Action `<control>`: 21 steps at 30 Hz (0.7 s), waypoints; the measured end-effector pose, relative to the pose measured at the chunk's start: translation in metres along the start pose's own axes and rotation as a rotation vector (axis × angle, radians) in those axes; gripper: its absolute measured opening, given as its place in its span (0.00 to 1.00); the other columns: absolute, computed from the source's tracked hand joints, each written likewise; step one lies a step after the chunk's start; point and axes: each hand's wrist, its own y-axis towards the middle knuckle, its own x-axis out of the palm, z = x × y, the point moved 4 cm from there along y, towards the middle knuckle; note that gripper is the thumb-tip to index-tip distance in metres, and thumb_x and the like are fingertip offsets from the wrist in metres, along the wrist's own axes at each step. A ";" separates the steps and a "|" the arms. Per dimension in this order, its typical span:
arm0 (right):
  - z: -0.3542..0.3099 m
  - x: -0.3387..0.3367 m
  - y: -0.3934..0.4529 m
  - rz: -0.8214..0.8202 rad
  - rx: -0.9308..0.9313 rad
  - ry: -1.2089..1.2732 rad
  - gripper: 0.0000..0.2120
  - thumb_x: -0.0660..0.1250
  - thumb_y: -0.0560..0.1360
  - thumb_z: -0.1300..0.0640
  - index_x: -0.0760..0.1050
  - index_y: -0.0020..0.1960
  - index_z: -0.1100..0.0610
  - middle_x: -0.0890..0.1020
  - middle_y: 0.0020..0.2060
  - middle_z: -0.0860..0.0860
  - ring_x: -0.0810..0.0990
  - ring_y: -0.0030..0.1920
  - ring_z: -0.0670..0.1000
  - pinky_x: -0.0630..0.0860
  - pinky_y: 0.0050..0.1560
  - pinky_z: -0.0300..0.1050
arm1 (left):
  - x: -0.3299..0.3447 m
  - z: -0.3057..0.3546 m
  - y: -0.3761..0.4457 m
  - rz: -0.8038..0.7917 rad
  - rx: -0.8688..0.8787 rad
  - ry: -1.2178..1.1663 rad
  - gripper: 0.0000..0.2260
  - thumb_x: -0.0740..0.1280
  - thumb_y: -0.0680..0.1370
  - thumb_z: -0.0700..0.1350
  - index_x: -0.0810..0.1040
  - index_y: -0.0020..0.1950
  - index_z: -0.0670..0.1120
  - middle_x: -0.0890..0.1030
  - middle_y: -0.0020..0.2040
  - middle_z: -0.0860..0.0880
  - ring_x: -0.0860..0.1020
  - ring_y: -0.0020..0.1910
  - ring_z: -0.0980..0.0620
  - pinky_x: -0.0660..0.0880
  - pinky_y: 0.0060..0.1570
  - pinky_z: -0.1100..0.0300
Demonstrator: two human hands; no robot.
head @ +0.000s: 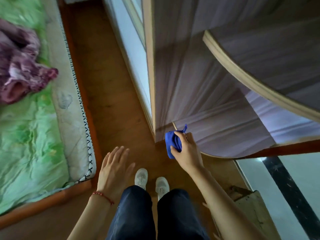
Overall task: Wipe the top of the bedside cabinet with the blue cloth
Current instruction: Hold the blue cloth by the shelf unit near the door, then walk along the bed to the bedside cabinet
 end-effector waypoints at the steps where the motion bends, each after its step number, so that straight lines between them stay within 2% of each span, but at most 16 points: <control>1: -0.009 0.002 0.001 -0.020 -0.037 -0.018 0.24 0.71 0.70 0.59 0.70 0.63 0.59 0.74 0.54 0.59 0.79 0.47 0.57 0.74 0.41 0.42 | -0.003 -0.005 -0.010 0.012 -0.035 0.000 0.26 0.54 0.77 0.57 0.76 0.62 0.38 0.77 0.61 0.40 0.73 0.62 0.40 0.66 0.61 0.44; 5: -0.054 0.018 0.001 -0.127 -0.157 -0.054 0.24 0.68 0.73 0.56 0.67 0.66 0.57 0.72 0.58 0.57 0.77 0.50 0.55 0.71 0.41 0.40 | -0.014 -0.035 -0.057 0.069 -0.170 -0.031 0.32 0.45 0.80 0.60 0.77 0.60 0.37 0.78 0.59 0.39 0.74 0.60 0.39 0.69 0.59 0.46; 8: -0.095 0.037 -0.003 -0.203 -0.263 -0.089 0.24 0.67 0.73 0.56 0.66 0.67 0.57 0.71 0.58 0.56 0.77 0.50 0.55 0.72 0.39 0.40 | -0.017 -0.069 -0.095 0.111 -0.294 -0.060 0.32 0.45 0.80 0.60 0.78 0.59 0.37 0.78 0.58 0.39 0.74 0.59 0.40 0.67 0.59 0.46; 11: -0.141 0.062 -0.014 -0.259 -0.391 -0.130 0.23 0.68 0.72 0.56 0.68 0.65 0.58 0.72 0.56 0.57 0.77 0.50 0.57 0.73 0.42 0.42 | -0.021 -0.106 -0.133 0.154 -0.404 -0.084 0.32 0.46 0.80 0.61 0.78 0.59 0.38 0.78 0.59 0.39 0.74 0.59 0.40 0.66 0.60 0.46; 16: -0.226 0.121 -0.047 -0.394 -0.554 -0.206 0.24 0.68 0.72 0.57 0.67 0.66 0.59 0.71 0.56 0.57 0.78 0.47 0.58 0.77 0.43 0.50 | -0.033 -0.171 -0.204 0.230 -0.582 -0.123 0.33 0.45 0.80 0.61 0.79 0.58 0.37 0.78 0.58 0.38 0.75 0.59 0.39 0.70 0.57 0.44; 19: -0.284 0.162 -0.073 -0.465 -0.645 -0.240 0.24 0.66 0.73 0.56 0.66 0.67 0.58 0.70 0.58 0.56 0.77 0.50 0.58 0.75 0.46 0.50 | -0.039 -0.214 -0.254 0.251 -0.687 -0.141 0.33 0.44 0.81 0.60 0.79 0.57 0.37 0.79 0.57 0.38 0.77 0.57 0.39 0.71 0.56 0.45; 21: -0.321 0.189 -0.092 -0.504 -0.708 -0.245 0.24 0.66 0.73 0.56 0.66 0.67 0.57 0.70 0.58 0.57 0.77 0.51 0.58 0.74 0.47 0.50 | -0.041 -0.241 -0.291 0.271 -0.766 -0.151 0.33 0.44 0.81 0.60 0.79 0.57 0.37 0.79 0.57 0.38 0.77 0.57 0.39 0.68 0.57 0.47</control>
